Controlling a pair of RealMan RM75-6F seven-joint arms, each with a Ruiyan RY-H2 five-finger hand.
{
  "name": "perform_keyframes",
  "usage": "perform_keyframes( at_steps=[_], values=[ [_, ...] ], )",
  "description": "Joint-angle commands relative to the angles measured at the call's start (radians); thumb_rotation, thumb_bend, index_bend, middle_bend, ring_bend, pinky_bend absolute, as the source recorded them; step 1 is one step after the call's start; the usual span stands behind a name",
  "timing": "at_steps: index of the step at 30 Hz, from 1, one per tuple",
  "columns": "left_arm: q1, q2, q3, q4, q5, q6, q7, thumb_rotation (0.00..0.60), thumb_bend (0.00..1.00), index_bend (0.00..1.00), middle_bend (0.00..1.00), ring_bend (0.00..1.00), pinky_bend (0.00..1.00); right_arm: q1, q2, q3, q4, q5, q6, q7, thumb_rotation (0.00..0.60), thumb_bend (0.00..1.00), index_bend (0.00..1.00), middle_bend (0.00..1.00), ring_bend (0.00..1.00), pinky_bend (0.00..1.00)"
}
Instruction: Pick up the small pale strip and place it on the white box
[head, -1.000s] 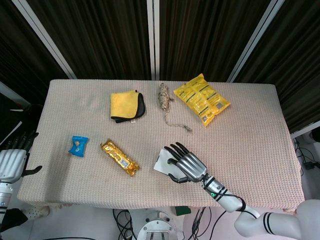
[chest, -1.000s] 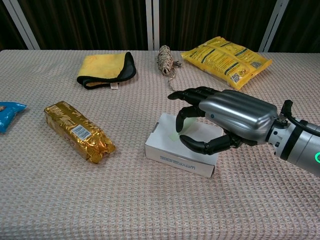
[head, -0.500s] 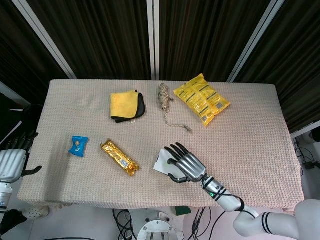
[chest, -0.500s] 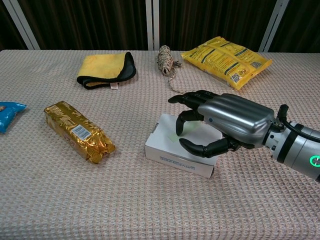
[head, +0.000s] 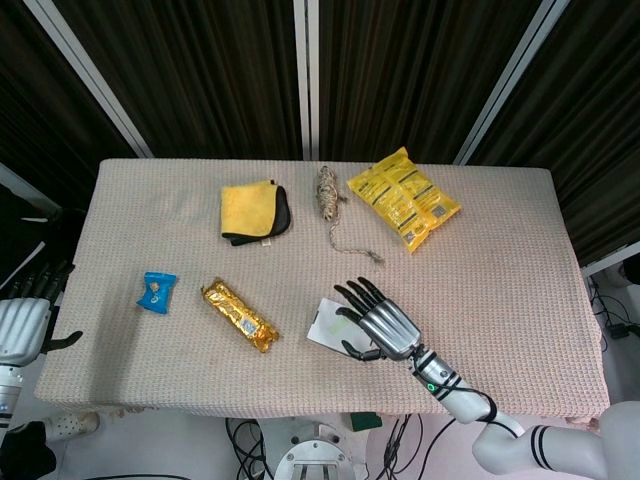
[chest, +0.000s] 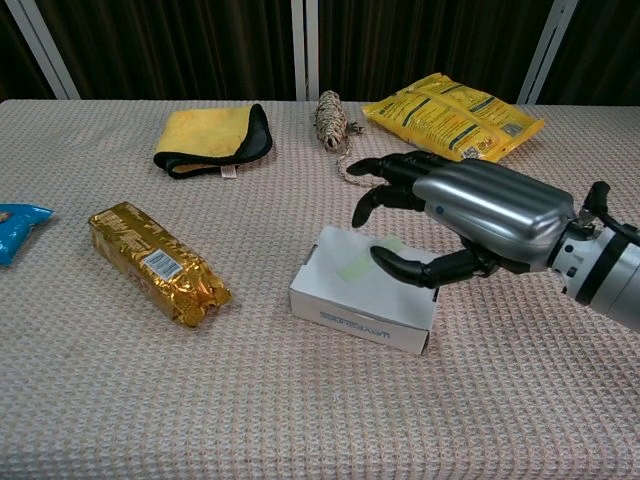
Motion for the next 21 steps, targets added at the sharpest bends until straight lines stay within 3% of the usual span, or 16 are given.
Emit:
perform_keyframes(
  at_steps=[1,5,9,16,21],
  values=[
    [0.001,0.001,-0.001,-0.002,0.003,0.005,0.0,0.6,0.05,0.1,0.07,0.0,0.09,-0.041,0.061,0.009,-0.023,-0.011,0.08,0.031,0.16,0.44,0.15,0.0,0.0,0.0],
    [0.004,0.0,-0.001,-0.001,0.013,0.019,-0.002,0.6,0.05,0.1,0.07,0.0,0.09,-0.129,0.158,0.021,-0.009,0.031,0.199,0.053,0.164,0.38,0.1,0.0,0.0,0.0],
    [0.007,-0.002,-0.001,0.001,0.024,0.035,-0.002,0.6,0.05,0.1,0.07,0.0,0.09,-0.229,0.254,0.052,0.03,0.16,0.269,0.046,0.165,0.3,0.02,0.0,0.0,0.0],
    [0.004,-0.018,-0.001,0.005,0.041,0.046,0.007,0.6,0.05,0.1,0.07,0.0,0.09,-0.365,0.389,0.092,0.016,0.429,0.258,0.005,0.163,0.14,0.0,0.0,0.0,0.0],
    [0.003,-0.036,-0.004,0.016,0.067,0.076,0.016,0.6,0.05,0.1,0.06,0.0,0.09,-0.395,0.404,0.098,0.021,0.439,0.275,0.002,0.165,0.13,0.0,0.0,0.0,0.0]
  ],
)
